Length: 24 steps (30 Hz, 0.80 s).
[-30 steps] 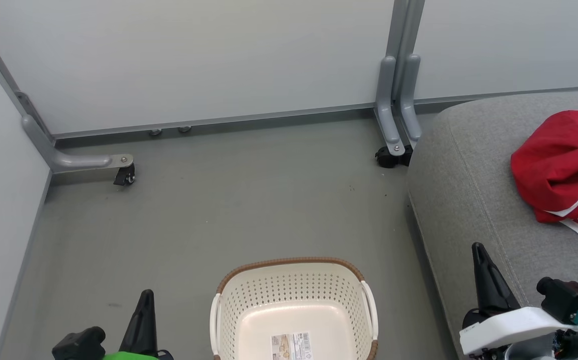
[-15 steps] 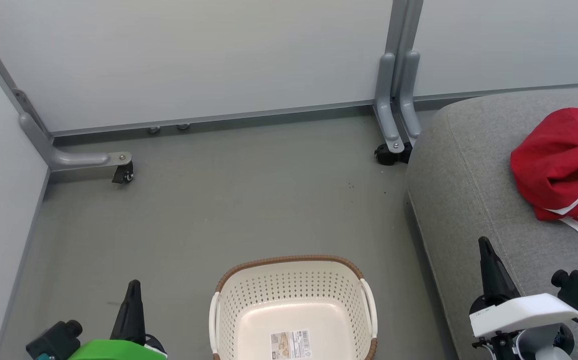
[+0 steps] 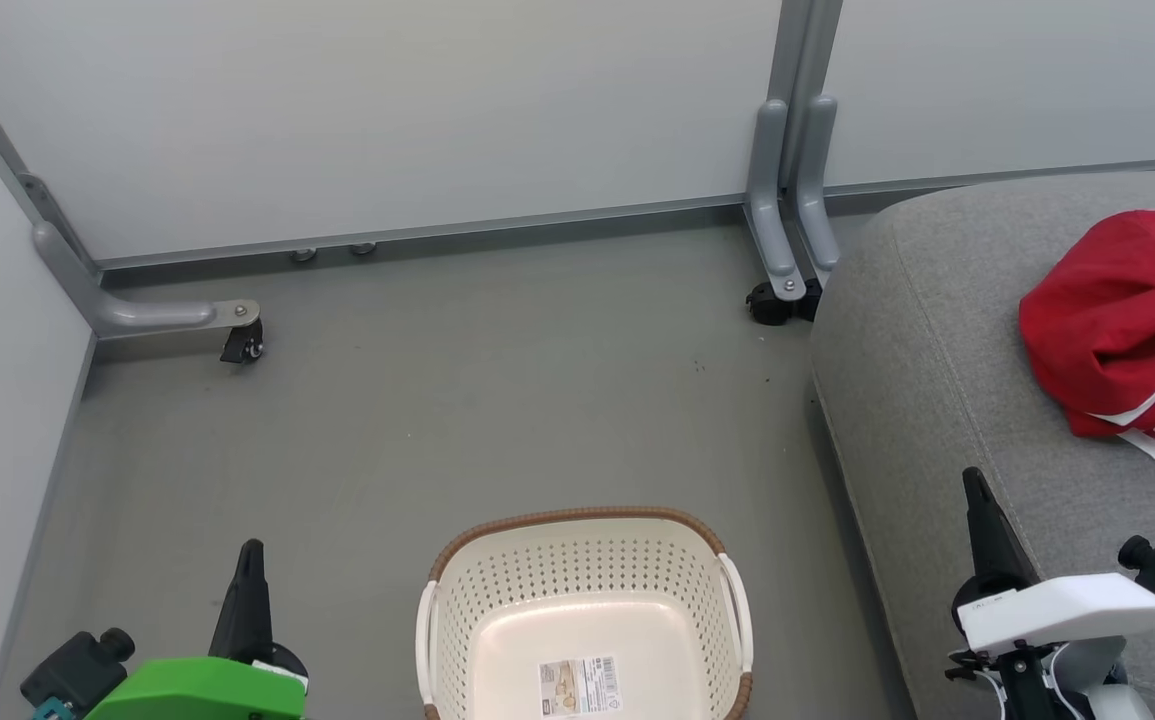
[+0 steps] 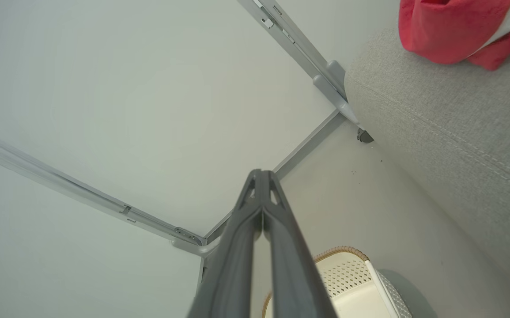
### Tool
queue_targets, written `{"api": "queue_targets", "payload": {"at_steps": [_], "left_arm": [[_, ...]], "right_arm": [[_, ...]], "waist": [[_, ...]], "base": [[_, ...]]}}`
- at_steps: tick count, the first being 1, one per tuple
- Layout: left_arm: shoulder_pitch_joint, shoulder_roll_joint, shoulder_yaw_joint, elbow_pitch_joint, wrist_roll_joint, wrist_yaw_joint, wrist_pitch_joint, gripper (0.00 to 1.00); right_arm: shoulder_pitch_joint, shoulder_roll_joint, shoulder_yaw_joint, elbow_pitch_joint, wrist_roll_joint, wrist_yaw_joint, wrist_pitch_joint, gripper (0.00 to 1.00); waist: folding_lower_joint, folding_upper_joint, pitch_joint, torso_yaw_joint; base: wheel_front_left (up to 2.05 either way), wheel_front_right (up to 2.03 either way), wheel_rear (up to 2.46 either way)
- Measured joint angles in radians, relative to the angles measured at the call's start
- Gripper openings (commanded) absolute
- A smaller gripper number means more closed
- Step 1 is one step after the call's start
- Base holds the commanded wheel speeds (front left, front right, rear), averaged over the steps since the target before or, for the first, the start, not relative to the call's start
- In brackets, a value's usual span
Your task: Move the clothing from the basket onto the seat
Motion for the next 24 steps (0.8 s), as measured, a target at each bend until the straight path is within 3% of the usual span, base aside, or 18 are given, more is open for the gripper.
{"api": "queue_targets", "payload": {"at_steps": [24], "left_arm": [[-0.040, 0.003, 0.037, -0.014, -0.261, 0.000, 0.071, 0.00]], "right_arm": [[-0.041, 0.002, -0.031, 0.026, 0.272, -0.001, 0.074, 0.00]], "waist": [[0.0000, 0.0000, 0.012, -0.005]], "base": [[0.00, 0.00, 0.00]]}}
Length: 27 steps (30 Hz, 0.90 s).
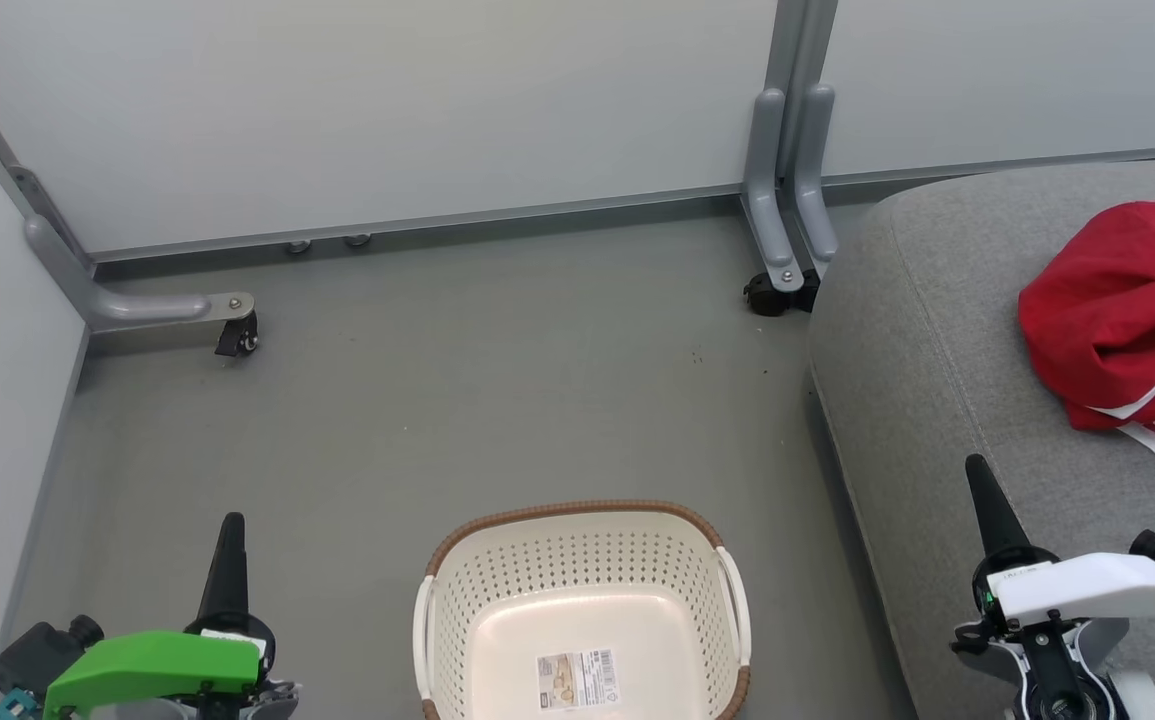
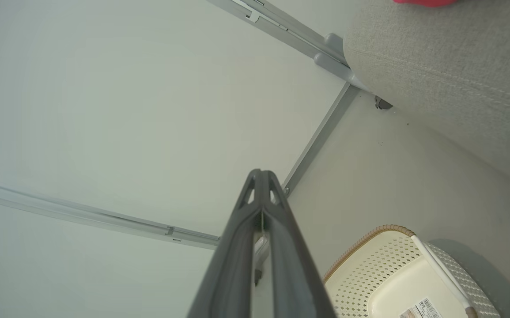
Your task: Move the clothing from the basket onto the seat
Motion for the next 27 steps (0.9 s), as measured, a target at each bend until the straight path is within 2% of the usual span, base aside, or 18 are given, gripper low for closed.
{"api": "queue_targets", "payload": {"at_steps": [27], "left_arm": [[-0.037, 0.001, 0.035, -0.009, -0.227, 0.000, 0.067, 0.00]], "right_arm": [[-0.035, 0.005, -0.030, 0.021, 0.230, 0.000, 0.065, 0.00]], "waist": [[0.0000, 0.0000, 0.013, -0.005]], "base": [[0.00, 0.00, 0.00]]}}
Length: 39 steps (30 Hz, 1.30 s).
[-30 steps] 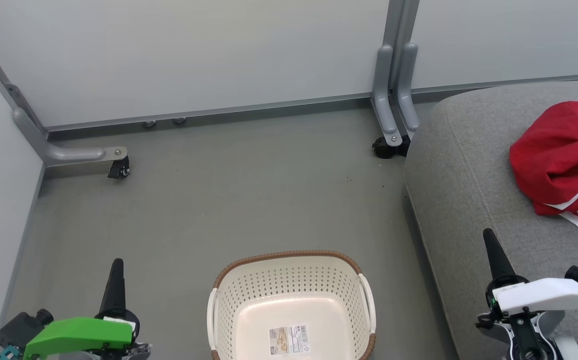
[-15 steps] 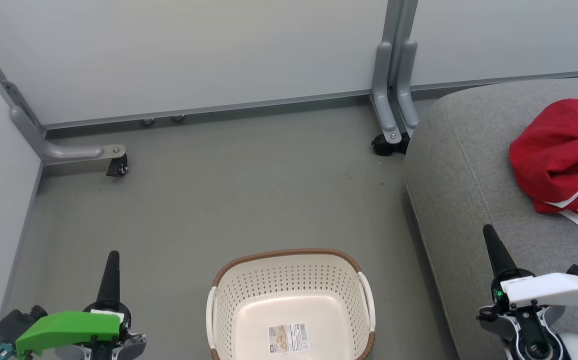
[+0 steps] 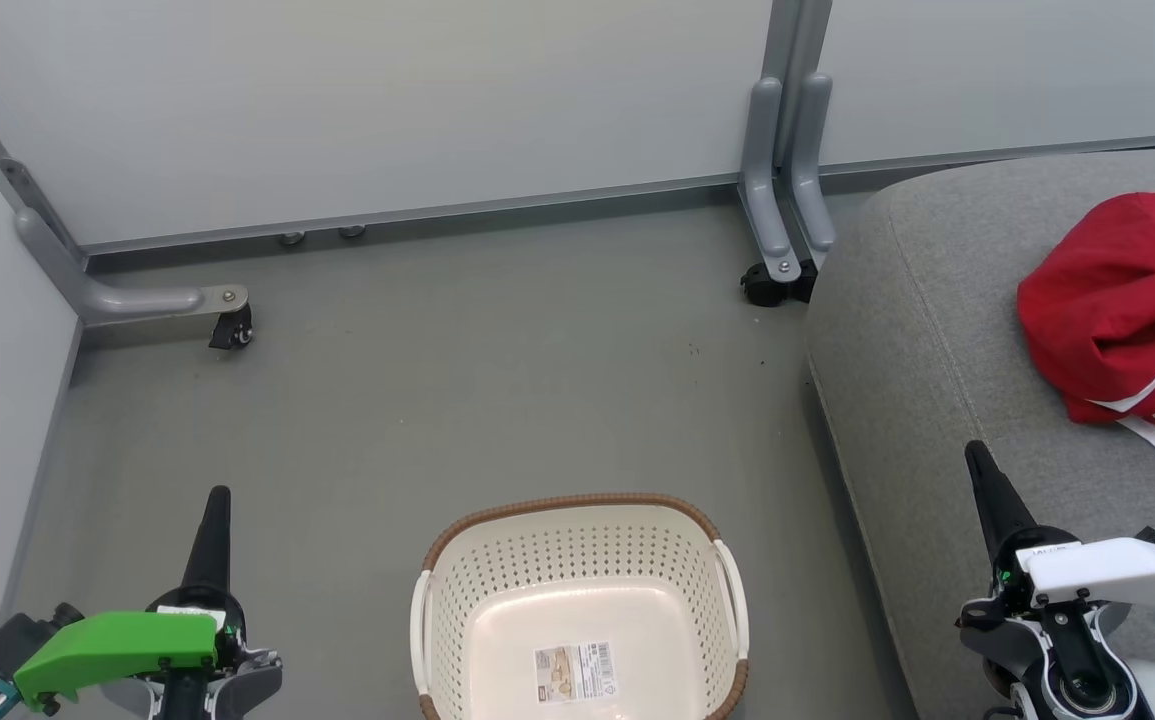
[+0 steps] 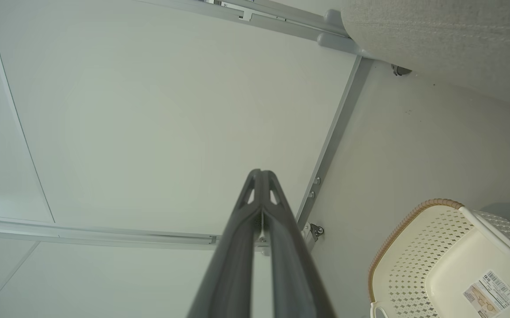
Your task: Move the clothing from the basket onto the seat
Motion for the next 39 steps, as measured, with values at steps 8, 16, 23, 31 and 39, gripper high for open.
{"api": "queue_targets", "payload": {"at_steps": [8, 16, 23, 31, 39], "left_arm": [[-0.006, 0.000, 0.008, -0.003, -0.056, 0.000, 0.016, 0.00], [-0.016, 0.000, 0.018, -0.006, -0.106, 0.000, 0.032, 0.00], [-0.026, 0.000, 0.027, -0.009, -0.152, 0.000, 0.048, 0.00], [-0.032, -0.001, 0.034, -0.011, -0.198, 0.000, 0.062, 0.00], [-0.035, -0.001, 0.035, -0.012, -0.200, 0.000, 0.063, 0.00]], "right_arm": [[-0.010, 0.002, -0.008, 0.006, 0.059, 0.000, 0.017, 0.00], [-0.019, 0.004, -0.015, 0.011, 0.114, 0.000, 0.032, 0.00], [-0.025, 0.006, -0.021, 0.015, 0.159, 0.000, 0.045, 0.00], [-0.034, 0.007, -0.029, 0.020, 0.208, 0.000, 0.061, 0.00], [-0.037, 0.008, -0.030, 0.020, 0.209, 0.000, 0.062, 0.00]], "waist": [[0.0000, 0.0000, 0.004, -0.002], [0.0000, 0.0000, 0.008, -0.003], [0.0000, 0.0000, 0.011, -0.004], [0.0000, 0.0000, 0.015, -0.006], [0.0000, 0.0000, 0.015, -0.006]], "base": [[0.00, 0.00, 0.00], [0.00, 0.00, 0.00], [0.00, 0.00, 0.00], [0.00, 0.00, 0.00], [0.00, 0.00, 0.00]]}}
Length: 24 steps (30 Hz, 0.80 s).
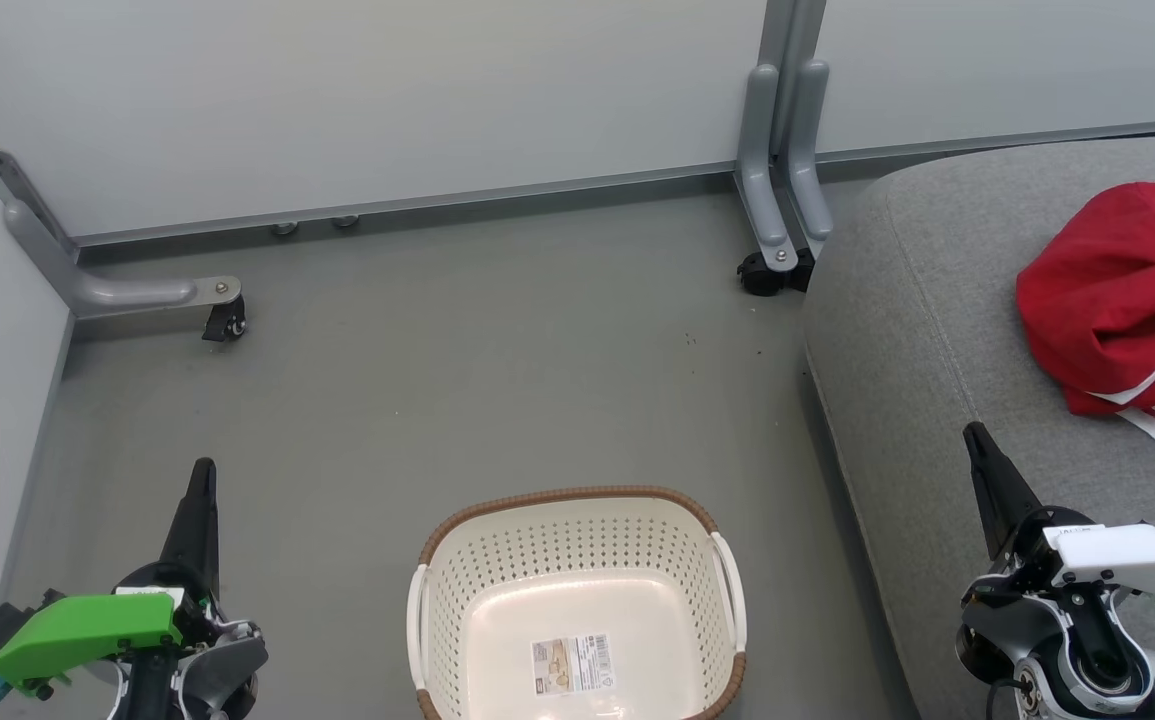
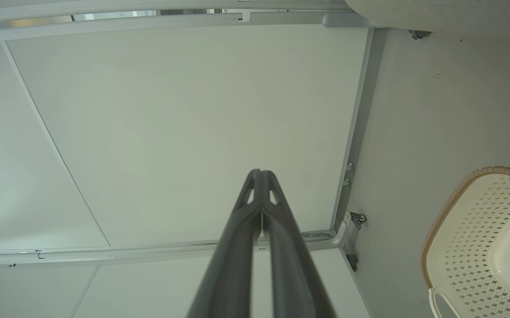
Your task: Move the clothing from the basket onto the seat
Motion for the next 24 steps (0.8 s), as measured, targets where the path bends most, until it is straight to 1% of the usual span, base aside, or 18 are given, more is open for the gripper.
{"api": "queue_targets", "payload": {"at_steps": [24], "left_arm": [[0.000, -0.002, 0.004, 0.000, 0.001, 0.000, 0.003, 0.00]], "right_arm": [[0.000, 0.002, -0.004, 0.000, 0.000, 0.000, 0.003, 0.00]], "waist": [[0.0000, 0.0000, 0.000, 0.000]], "base": [[0.00, 0.00, 0.00]]}}
